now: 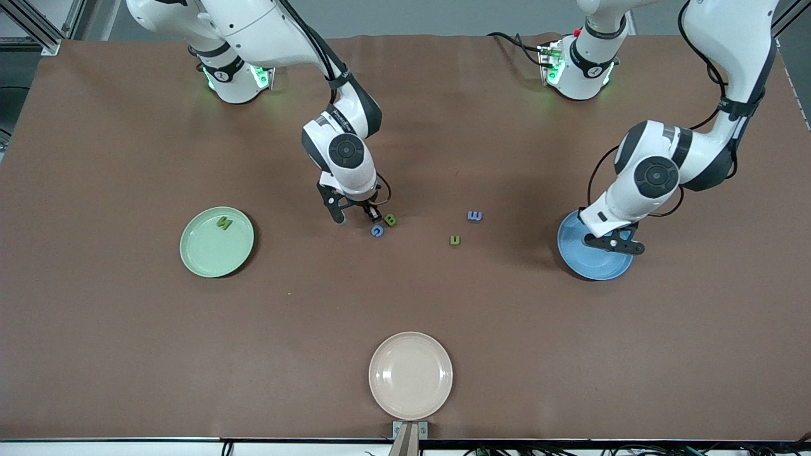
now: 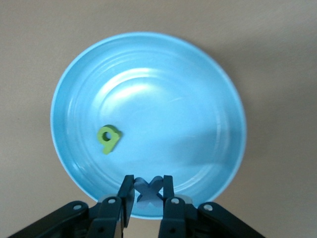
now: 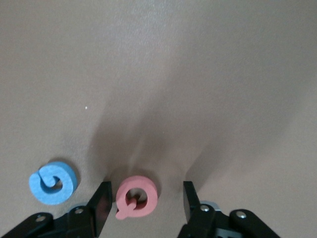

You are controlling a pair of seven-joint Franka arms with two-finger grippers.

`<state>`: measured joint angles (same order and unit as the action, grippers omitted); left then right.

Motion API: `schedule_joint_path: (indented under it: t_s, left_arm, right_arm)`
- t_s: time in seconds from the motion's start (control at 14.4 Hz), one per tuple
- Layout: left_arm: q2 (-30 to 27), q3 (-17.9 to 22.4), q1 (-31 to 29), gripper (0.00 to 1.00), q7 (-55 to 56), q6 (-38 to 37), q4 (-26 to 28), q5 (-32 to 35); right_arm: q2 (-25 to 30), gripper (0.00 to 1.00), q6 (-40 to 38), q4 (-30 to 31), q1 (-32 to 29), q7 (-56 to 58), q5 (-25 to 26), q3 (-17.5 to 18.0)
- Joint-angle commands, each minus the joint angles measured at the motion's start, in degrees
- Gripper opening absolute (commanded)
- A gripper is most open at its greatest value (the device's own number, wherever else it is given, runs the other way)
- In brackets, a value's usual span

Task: Sort upper and lower case letters into plates
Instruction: 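Drop the blue x in the blue plate while the right gripper grasps pink a, then place the pink a on the green plate with the right gripper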

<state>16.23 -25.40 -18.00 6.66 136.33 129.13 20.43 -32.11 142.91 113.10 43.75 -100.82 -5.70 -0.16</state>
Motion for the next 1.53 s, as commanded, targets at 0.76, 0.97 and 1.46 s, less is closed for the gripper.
schedule_joint_path:
  t_s: [0.76, 0.97, 1.46]
  left_arm:
    - [6.09, -0.35, -5.90, 0.04, -3.23, 7.98, 1.47, 8.75]
    - [5.56, -0.43, -5.82, 0.49, -3.85, 7.98, 0.86, 8.84]
    - [3.54, -9.21, -5.64, 1.00, -3.06, -0.70, -3.97, 7.88]
  right_arm:
    - [3.80, 0.00, -4.47, 1.41, -4.80, 10.27, 0.33, -1.07]
    - [11.34, 0.00, -4.83, 8.95, -11.12, 23.08, 0.42, -1.15]
    - [22.96, 0.00, -4.83, 20.92, -27.81, 50.34, 3.14, -1.24]
